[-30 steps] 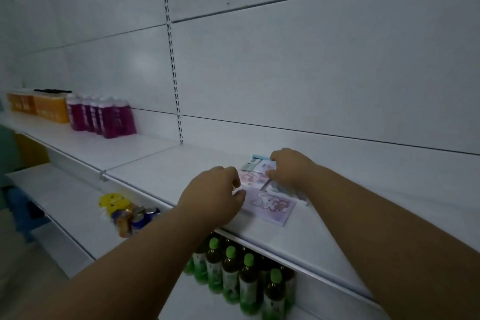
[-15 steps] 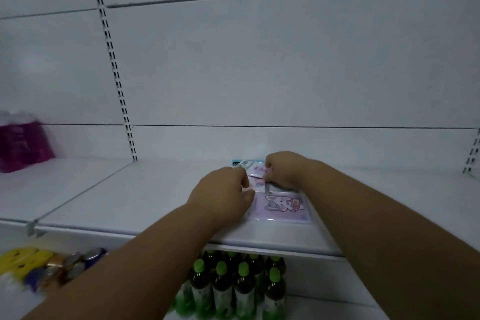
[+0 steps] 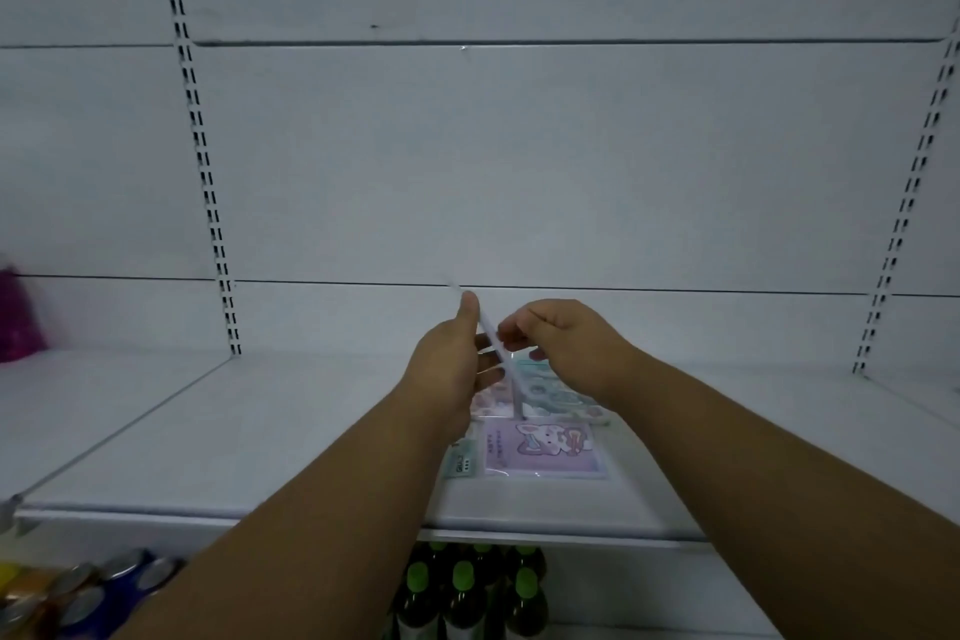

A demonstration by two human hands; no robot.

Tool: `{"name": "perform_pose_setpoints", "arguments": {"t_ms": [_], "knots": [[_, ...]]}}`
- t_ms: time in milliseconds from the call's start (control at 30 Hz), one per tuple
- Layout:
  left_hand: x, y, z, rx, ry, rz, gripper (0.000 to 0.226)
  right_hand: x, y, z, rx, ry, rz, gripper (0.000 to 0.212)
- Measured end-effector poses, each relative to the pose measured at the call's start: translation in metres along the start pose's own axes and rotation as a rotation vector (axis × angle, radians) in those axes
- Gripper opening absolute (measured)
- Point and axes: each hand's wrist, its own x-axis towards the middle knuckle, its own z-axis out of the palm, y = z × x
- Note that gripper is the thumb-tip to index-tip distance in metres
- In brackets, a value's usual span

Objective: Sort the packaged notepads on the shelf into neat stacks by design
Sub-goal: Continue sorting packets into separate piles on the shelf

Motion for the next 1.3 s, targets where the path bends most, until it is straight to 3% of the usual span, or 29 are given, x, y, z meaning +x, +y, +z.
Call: {"name": "perform_pose_setpoints", "arguments": {"t_ms": [233,333,367,433,500,600,667,833,900,967,1033,1133,1300], "knots": [[0.002,-0.006,-0.011,0.087,-0.039,0.115,0.044,-0.006,0.007,-0.004,0.313,-0.088,0.172,0.026],[0.004,-0.008,-0.019,0.147,0.021,0.159,0.028,-0.004,0.011,0.0,0.356,-0.094,0.195,0.024],[0.004,-0.006,-0.023,0.136,0.049,0.168,0.024,-0.002,0.014,0.0,0.279,-0.056,0.205,0.022],[0.003,-0.003,-0.029,0.136,0.087,0.197,0.023,0.004,0.024,0.0,-0.134,0.043,0.224,0.02],[0.003,0.0,-0.037,0.119,0.103,0.242,0.02,0.005,0.035,0.003,-0.541,0.035,0.302,0.038],[0.002,0.003,-0.045,0.07,0.112,0.257,0.017,0.001,0.043,0.015,-0.734,-0.107,0.49,0.065],[0.001,0.004,-0.048,0.051,0.09,0.26,0.017,0.004,0.044,0.02,-0.758,-0.165,0.55,0.068],[-0.002,0.003,-0.051,0.016,0.065,0.219,0.017,0.02,0.039,0.021,-0.661,-0.131,0.635,0.053],[-0.002,-0.001,-0.049,0.026,0.069,0.188,0.017,0.019,0.037,0.018,-0.71,-0.079,0.597,0.035],[0.0,-0.005,-0.047,0.032,0.076,0.164,0.016,0.016,0.038,0.009,-0.653,0.02,0.543,0.033],[0.0,-0.007,-0.041,0.036,0.078,0.142,0.016,0.012,0.044,-0.003,-0.548,0.111,0.5,0.031],[-0.002,-0.009,-0.026,0.052,0.077,0.099,0.016,0.004,0.048,-0.023,-0.244,0.288,0.481,0.007],[-0.011,-0.015,0.029,0.021,0.031,0.09,0.025,-0.03,0.038,-0.078,0.091,0.591,0.395,0.009]]}}
